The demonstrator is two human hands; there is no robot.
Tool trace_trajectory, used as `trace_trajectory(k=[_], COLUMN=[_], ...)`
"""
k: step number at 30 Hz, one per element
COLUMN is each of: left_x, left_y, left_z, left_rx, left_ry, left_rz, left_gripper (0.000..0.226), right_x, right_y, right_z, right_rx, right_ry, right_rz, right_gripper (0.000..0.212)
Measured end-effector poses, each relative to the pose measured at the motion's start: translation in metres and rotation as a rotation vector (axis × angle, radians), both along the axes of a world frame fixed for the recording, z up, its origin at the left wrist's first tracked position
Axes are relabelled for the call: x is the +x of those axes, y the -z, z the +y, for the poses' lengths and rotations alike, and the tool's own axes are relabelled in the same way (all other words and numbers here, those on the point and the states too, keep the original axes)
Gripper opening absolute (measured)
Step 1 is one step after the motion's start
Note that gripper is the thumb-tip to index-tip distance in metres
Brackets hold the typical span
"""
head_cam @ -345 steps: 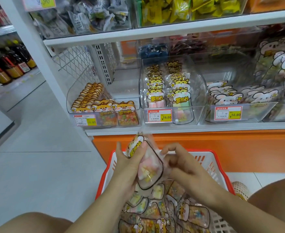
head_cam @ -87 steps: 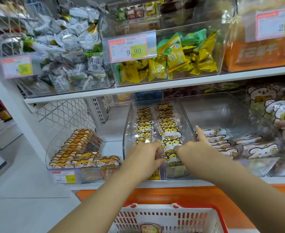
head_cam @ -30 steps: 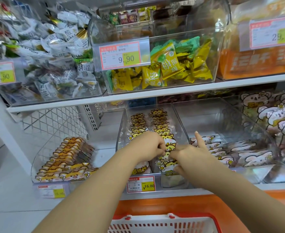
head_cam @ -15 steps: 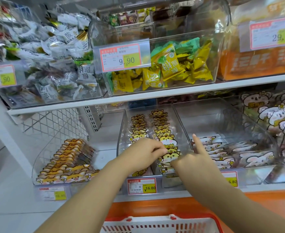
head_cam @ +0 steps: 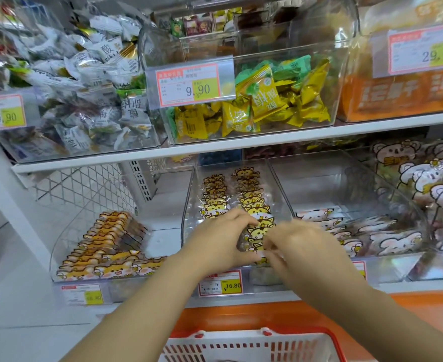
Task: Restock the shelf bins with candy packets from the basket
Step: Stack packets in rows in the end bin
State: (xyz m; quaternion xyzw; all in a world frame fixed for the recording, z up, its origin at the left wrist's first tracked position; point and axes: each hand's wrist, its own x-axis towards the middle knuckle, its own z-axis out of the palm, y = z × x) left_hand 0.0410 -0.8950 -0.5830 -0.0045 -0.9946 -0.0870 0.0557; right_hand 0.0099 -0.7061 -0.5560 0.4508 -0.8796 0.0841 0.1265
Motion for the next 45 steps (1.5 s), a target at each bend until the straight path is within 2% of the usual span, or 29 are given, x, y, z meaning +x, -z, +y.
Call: trace_trajectory(k=[2,5,8,10,13,20,26,31,34,40,45], left_x=[-0.001,-0.005,-0.007,-0.008,-0.009,-0.012,-0.019,-0.006,0.01,0.024,0.024], left_y=[0.001,0.001,0.0,0.0,0.0,0.014,0.013,0.0,-0.009,-0.015,-0.013], left_z=[0.003,0.007,0.01,0.012,0.015,0.011,0.006,0.001,-0.011,-0.026,-0.025], left_rx=[-0.086,-0.133,-0.148,-0.169,-0.207,-0.266,-0.248,-0.196,-0.218,-0.389,-0.471], left_ry=[-0.005,-0.024,-0.034,-0.049,-0.072,-0.081,-0.085,-0.101,-0.143,-0.218,-0.268], left_rz=[0.006,0.018,0.006,-0.011,0.001,0.085,0.064,0.028,-0.011,-0.149,-0.253], left_gripper=[0.075,0.075,0.078,0.081,0.081,0.08,0.083,0.102,0.103,0.096,0.099], right_x=[0.006,0.007,-0.001,-0.003,-0.006,-0.005,-0.006,-0.008,-0.01,-0.003,-0.007], right_y=[0.011,0.029,0.032,0.033,0.032,0.034,0.037,0.026,0.02,0.029,0.027], right_z=[0.001,-0.003,-0.009,-0.014,-0.022,-0.029,-0.027,-0.018,-0.014,-0.016,-0.015], right_rx=[0.046,0.131,0.212,0.35,0.405,0.415,0.427,0.224,0.128,0.136,0.145], right_ry=[-0.022,-0.014,0.002,0.009,0.03,0.035,0.011,0.022,0.026,0.028,0.019], right_rz=[-0.119,-0.191,-0.219,-0.255,-0.293,-0.321,-0.321,-0.335,-0.337,-0.352,-0.367], right_gripper=[0.022,0.034,0.034,0.035,0.031,0.025,0.035,0.025,0.03,0.033,0.032])
